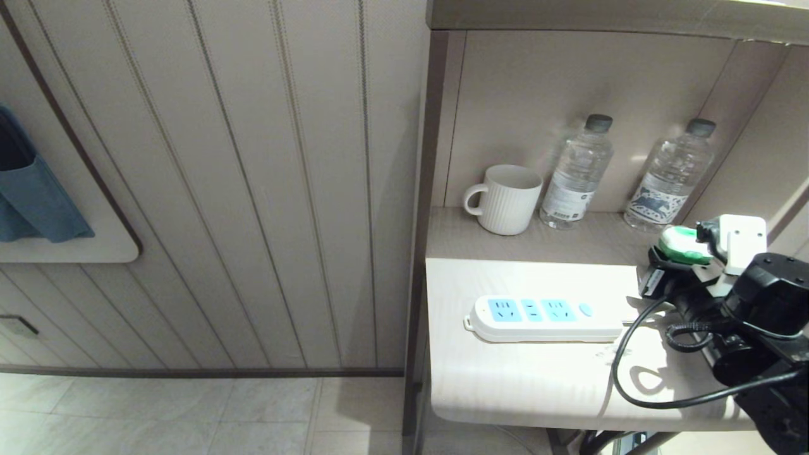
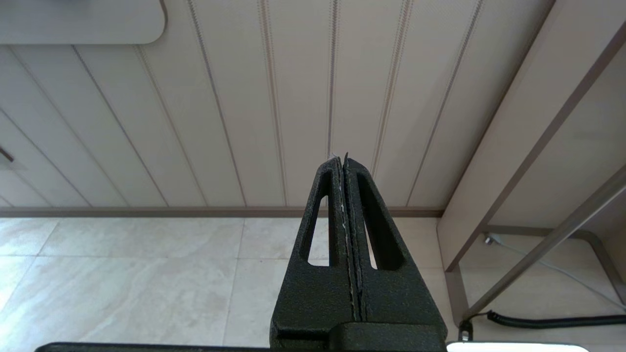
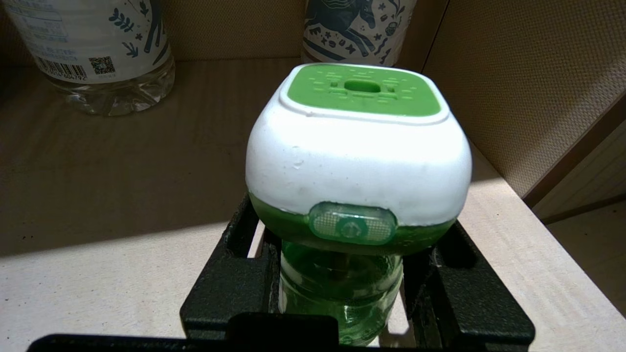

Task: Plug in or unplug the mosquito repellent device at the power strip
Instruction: Place the mosquito repellent liquid on the table

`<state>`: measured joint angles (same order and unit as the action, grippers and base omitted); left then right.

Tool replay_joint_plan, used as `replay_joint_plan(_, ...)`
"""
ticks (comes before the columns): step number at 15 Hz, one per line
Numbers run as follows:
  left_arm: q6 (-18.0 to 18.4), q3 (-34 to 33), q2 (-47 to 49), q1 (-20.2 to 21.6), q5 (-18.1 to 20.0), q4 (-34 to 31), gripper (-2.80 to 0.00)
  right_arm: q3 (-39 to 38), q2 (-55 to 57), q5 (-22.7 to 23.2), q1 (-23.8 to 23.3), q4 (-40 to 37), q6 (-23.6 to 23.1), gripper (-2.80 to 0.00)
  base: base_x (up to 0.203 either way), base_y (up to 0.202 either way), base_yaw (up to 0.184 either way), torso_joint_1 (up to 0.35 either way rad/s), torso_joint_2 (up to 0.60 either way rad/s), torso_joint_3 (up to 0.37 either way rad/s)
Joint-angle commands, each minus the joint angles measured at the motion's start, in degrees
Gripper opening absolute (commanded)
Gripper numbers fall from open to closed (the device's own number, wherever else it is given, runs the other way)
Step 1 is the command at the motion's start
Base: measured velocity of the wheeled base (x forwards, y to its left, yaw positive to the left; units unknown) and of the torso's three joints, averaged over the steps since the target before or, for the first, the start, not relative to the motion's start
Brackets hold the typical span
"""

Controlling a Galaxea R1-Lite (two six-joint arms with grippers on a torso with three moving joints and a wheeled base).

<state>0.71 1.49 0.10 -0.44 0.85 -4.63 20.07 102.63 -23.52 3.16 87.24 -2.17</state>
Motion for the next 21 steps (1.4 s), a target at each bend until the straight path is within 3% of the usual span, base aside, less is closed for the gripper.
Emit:
replay_joint_plan(1,0.0,0.0,0.0,0.0,0.0,0.0,-2.80,0.2,0.0,-0.1,0.1,2.7,0.0,-2.80,0.000,0.000,0.000,0.000,0.00,0.000)
replay_joint_plan(21,0.0,0.0,0.0,0.0,0.0,0.0,-2.80,6.0,3.4,-0.3,-0.3,2.7,0.0,-2.80,0.000,0.000,0.000,0.000,0.00,0.000)
